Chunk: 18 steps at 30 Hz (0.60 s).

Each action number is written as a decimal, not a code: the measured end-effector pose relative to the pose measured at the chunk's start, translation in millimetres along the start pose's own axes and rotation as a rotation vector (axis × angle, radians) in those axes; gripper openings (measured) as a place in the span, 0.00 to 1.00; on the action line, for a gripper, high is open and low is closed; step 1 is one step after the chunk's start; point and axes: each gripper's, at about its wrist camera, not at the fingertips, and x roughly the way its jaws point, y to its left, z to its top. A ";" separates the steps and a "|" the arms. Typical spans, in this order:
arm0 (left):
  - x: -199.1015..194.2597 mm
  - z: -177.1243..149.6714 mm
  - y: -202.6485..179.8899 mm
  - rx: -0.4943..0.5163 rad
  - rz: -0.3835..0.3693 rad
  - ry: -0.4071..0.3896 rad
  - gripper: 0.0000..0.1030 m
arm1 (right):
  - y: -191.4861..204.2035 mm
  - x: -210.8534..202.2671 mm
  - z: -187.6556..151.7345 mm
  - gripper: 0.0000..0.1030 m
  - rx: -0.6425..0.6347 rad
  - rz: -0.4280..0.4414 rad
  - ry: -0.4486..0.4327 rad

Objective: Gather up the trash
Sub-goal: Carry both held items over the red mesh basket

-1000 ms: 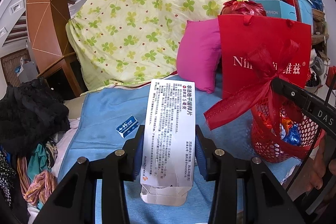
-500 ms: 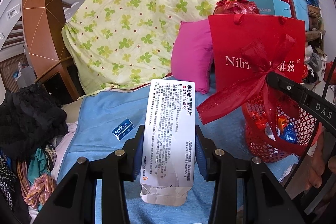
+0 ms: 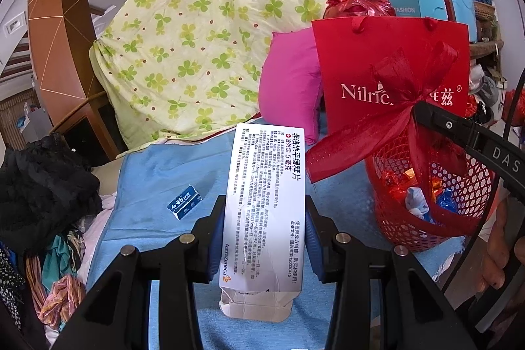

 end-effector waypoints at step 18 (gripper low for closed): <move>-2.6 1.0 -16.1 0.032 -0.022 -0.001 0.43 | -7.4 -9.1 1.9 0.39 0.014 -0.012 -0.020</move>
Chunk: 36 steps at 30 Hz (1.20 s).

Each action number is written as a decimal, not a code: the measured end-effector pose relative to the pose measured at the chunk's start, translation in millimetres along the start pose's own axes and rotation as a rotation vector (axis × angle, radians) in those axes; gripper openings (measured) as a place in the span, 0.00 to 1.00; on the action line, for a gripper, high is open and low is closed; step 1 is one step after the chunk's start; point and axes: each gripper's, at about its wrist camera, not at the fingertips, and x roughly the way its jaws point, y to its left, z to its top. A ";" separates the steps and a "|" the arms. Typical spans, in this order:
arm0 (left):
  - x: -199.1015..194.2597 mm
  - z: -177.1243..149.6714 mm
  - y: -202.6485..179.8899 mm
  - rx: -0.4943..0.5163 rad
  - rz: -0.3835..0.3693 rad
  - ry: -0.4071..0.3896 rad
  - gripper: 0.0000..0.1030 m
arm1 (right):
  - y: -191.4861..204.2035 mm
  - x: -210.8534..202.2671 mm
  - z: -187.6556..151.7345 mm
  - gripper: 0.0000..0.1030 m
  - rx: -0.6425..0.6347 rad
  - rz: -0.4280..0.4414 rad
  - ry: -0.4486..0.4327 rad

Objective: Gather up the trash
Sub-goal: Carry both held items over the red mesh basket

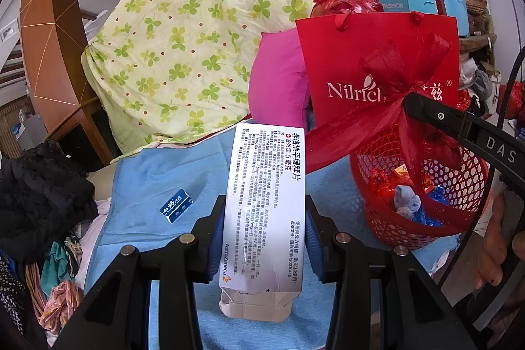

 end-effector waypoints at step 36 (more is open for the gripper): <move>3.8 4.6 -28.4 0.051 -0.034 0.002 0.44 | -15.2 -16.5 2.1 0.39 0.022 -0.047 -0.016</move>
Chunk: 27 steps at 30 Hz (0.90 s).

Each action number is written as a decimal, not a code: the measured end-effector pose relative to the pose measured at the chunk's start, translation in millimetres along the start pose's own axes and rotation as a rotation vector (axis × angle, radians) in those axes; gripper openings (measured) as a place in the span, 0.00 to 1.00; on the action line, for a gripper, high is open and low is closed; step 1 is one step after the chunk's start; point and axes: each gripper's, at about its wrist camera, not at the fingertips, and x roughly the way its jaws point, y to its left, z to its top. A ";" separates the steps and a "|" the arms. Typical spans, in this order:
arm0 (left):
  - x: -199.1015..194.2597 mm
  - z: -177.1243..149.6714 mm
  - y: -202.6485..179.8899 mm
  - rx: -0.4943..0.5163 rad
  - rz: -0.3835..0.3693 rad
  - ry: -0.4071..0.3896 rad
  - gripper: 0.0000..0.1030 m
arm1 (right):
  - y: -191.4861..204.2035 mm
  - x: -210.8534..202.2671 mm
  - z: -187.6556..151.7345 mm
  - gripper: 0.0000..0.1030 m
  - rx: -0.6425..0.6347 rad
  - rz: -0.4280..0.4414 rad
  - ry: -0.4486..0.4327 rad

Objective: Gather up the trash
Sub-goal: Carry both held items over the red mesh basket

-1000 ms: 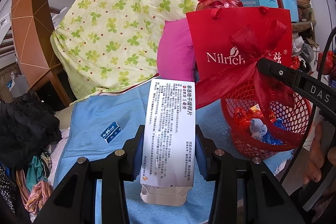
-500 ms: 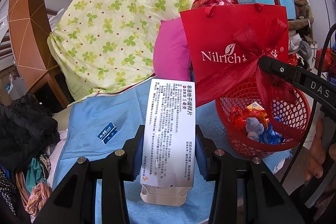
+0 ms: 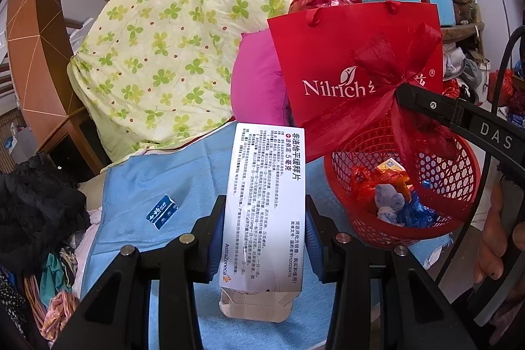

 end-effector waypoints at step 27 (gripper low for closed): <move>5.5 8.2 -21.5 0.055 -0.027 -0.004 0.44 | -12.8 -13.5 1.5 0.39 0.035 -0.029 -0.015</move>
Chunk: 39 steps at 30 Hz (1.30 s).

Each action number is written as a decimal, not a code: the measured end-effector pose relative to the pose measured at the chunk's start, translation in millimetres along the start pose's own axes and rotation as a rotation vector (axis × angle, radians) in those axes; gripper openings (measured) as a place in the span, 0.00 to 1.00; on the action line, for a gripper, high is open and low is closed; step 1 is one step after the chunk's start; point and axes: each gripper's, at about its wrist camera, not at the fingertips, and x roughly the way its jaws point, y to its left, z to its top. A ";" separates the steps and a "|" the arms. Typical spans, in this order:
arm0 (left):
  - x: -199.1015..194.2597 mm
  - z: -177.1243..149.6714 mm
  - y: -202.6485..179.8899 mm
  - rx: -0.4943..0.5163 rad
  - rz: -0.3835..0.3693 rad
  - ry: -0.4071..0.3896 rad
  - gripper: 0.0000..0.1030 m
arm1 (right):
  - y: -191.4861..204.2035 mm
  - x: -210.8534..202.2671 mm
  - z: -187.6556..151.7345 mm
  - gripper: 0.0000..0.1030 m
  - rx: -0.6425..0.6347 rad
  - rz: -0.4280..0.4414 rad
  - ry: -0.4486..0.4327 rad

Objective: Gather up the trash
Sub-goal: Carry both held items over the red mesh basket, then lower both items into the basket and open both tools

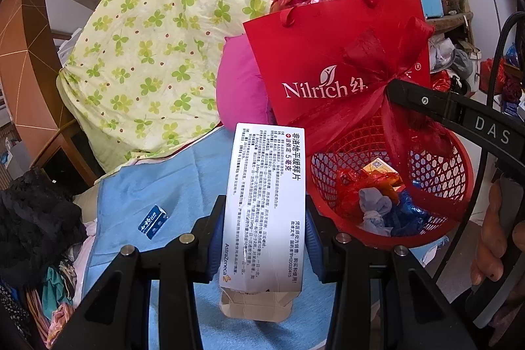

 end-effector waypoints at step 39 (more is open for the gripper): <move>33.4 17.3 -38.0 -0.039 -0.196 0.027 0.44 | -62.9 -20.3 11.0 0.40 0.150 -0.167 -0.029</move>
